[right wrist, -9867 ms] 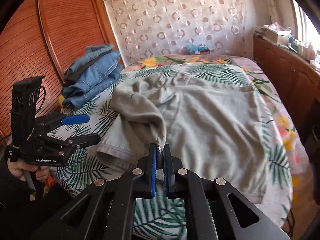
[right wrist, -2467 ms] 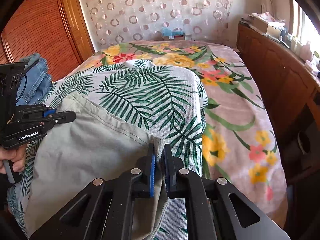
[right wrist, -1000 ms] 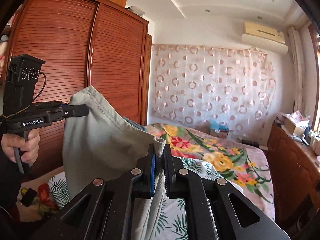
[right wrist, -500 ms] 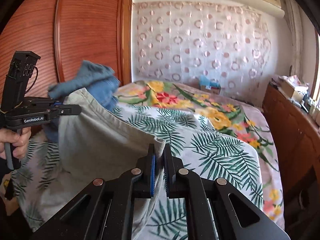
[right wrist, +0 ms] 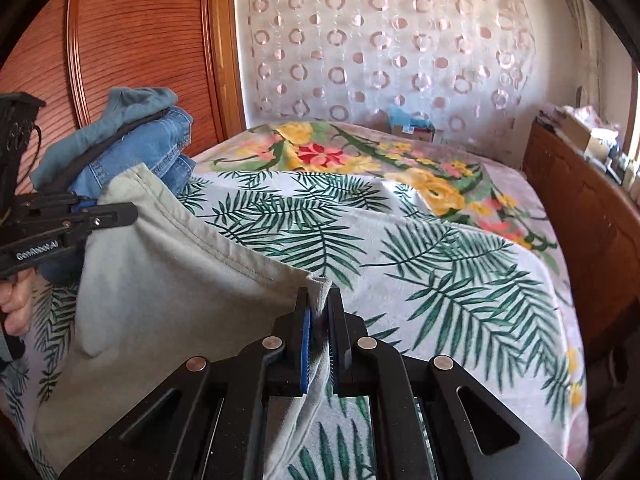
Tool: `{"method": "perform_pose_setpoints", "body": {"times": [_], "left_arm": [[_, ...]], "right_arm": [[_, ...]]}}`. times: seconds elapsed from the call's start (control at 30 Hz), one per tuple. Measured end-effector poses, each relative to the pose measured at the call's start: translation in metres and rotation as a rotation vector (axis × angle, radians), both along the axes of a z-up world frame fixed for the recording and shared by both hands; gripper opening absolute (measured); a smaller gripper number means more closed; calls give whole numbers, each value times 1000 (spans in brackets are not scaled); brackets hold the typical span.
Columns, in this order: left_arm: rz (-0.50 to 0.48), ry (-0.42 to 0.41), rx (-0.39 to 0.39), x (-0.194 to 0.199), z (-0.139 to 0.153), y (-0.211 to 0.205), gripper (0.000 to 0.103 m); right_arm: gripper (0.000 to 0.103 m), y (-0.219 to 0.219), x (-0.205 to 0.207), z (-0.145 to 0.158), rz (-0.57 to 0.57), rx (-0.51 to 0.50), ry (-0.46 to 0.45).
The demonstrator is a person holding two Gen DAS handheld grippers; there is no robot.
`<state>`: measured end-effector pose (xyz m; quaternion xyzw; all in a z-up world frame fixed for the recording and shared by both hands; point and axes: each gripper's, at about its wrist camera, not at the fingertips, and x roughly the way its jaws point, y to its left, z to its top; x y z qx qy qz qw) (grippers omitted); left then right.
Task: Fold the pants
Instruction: 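Carry the held end over the pants and open both grippers, then move both grippers back toward the hem end of the folded pants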
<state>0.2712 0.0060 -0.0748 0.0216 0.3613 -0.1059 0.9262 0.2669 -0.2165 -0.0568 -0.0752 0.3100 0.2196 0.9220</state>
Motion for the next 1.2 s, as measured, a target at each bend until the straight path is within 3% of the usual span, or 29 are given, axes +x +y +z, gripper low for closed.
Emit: {"method": "perform_pose_setpoints", "body": {"times": [0.13, 0.23, 0.37, 0.47, 0.6, 0.97, 1.07, 1.2], "left_arm": [[-5, 11, 12, 2, -1, 1, 12], [-13, -1, 36, -7, 3, -2, 20], [-41, -18, 24, -19, 10, -6, 44], [-58, -22, 24, -30, 11, -7, 53], [-82, -13, 3, -43, 9, -10, 73], [-68, 27, 18, -59, -19, -11, 75], [-65, 30, 15, -60, -21, -9, 75], [-65, 31, 30, -64, -22, -9, 75]], "right_arm": [[7, -4, 1, -2, -25, 17, 36], [15, -6, 0, 2, -47, 19, 40], [22, -9, -4, 5, -60, 21, 45], [22, -12, -15, 8, -41, 44, 42], [22, -12, -29, 7, -22, 41, 44], [22, -8, 4, -11, -63, 21, 121], [3, -6, 12, -11, -71, 11, 131], [3, -8, 9, -6, -99, -17, 92]]}}
